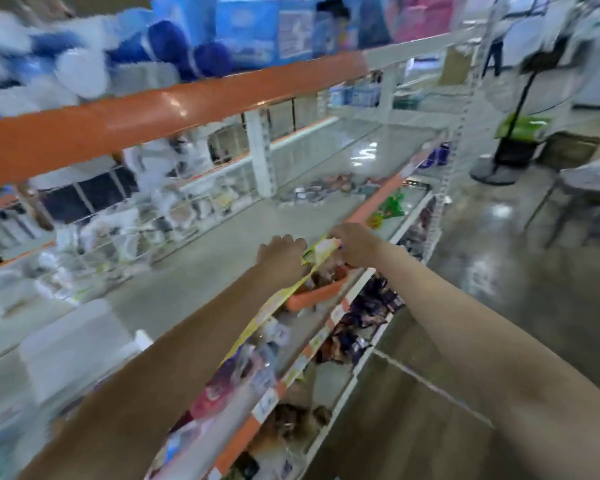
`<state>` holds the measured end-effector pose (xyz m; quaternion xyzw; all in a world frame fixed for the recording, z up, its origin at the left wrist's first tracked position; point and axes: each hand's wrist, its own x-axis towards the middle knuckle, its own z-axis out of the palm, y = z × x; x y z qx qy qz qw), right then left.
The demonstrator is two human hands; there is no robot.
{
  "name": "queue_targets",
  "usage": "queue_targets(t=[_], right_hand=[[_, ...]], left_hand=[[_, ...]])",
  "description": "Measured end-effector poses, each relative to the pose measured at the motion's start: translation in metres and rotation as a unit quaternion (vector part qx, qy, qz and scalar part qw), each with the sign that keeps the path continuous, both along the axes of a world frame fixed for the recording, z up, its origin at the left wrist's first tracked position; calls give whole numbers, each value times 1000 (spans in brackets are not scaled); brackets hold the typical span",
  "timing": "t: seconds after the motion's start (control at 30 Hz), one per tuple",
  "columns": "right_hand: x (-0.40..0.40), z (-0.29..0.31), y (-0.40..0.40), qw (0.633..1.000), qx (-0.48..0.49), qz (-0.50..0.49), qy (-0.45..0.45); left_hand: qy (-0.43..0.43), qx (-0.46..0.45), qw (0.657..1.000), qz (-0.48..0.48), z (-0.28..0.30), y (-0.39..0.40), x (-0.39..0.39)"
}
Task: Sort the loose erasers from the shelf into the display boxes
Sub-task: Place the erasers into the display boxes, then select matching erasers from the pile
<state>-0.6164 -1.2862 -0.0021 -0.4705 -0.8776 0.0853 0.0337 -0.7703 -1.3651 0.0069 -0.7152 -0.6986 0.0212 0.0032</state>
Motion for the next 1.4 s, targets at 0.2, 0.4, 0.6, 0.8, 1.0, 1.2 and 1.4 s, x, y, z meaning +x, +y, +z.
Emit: queue_targets(t=[0.2,0.4,0.6,0.8,1.0,1.2,1.4], right_hand=[[62,-9,75,999,-31,-35,2],[99,-27,184,1000,-2,-16,-23],[103,-15,290,1000,-13,-16,-6],[107,-33,381,998,-46,-2,38],[112,-49,469,995,-42,86,39],[112,-61,513,967,-72,233,68],[107,-64,529,941,-68,321,84]], left_hand=[[10,-12,999,-36,-10,94,52],[-11,-5,999,-52,-29,222,89],[-22,11,999,-31,-46,339,90],[-69,19,996,56,-69,400,69],[-144,80,969,184,-93,428,72],[-113,103,946,285,-95,434,91],[-172,124,919,331,-92,431,100]])
